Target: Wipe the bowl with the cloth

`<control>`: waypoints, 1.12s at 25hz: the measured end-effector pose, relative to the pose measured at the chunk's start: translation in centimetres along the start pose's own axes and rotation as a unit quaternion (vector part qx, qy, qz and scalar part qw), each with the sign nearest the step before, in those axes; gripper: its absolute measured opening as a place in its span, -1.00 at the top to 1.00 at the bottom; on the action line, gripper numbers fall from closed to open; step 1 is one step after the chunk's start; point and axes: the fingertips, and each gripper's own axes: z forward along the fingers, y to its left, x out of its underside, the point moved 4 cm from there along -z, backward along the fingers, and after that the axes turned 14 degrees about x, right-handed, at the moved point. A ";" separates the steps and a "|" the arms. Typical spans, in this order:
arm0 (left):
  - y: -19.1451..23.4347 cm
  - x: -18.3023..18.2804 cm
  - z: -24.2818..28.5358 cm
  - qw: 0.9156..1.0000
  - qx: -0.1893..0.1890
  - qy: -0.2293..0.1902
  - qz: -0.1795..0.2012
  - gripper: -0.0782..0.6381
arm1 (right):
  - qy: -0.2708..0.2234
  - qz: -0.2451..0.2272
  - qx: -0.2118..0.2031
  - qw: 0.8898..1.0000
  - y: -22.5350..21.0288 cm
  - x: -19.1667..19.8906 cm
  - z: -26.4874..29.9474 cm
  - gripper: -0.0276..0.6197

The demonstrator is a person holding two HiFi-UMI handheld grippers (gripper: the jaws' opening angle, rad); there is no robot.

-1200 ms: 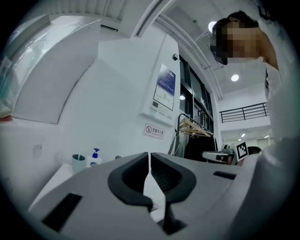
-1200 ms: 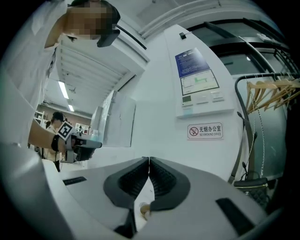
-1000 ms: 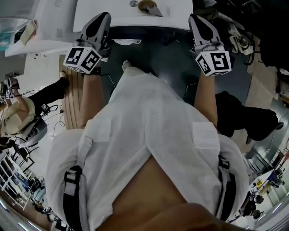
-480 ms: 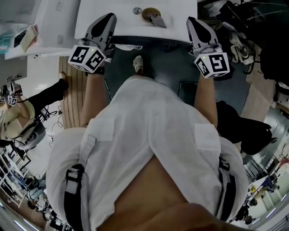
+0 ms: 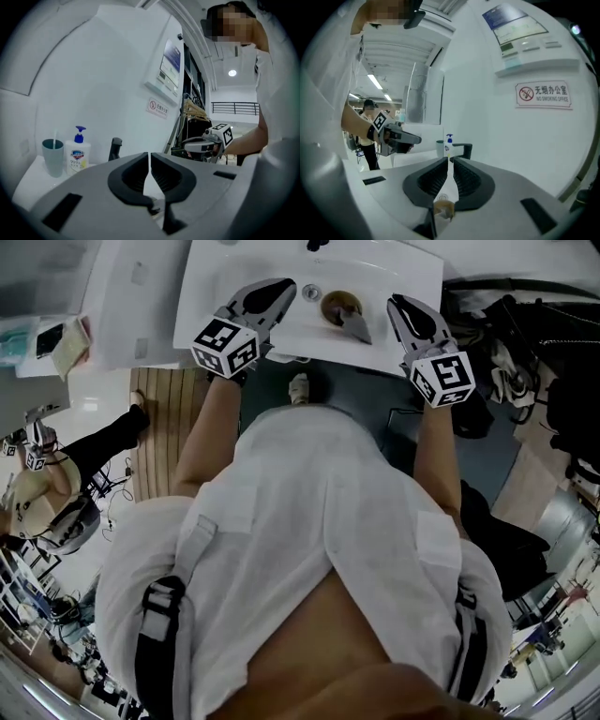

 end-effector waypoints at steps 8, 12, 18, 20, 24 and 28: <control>4.4 5.8 4.0 0.994 0.023 0.099 -0.038 0.72 | 0.120 -0.031 -0.075 0.990 1.9 7.1 5.8 0.52; 5.7 9.2 6.3 0.984 0.022 0.166 -0.060 0.69 | 0.161 -0.033 -0.090 0.982 1.8 10.3 7.6 0.51; 6.7 15.1 9.7 0.959 0.015 0.256 -0.120 0.52 | 0.199 -0.027 -0.125 0.972 1.5 13.5 9.7 0.48; 6.9 17.1 10.4 0.949 0.009 0.282 -0.139 0.47 | 0.218 -0.026 -0.146 0.965 1.8 14.6 10.2 0.45; 7.7 20.1 11.8 0.928 -0.004 0.337 -0.157 0.39 | 0.273 -0.047 -0.209 0.938 3.3 17.2 10.8 0.28; 8.2 22.1 12.5 0.912 -0.012 0.374 -0.165 0.39 | 0.310 -0.076 -0.254 0.913 4.7 19.5 10.3 0.22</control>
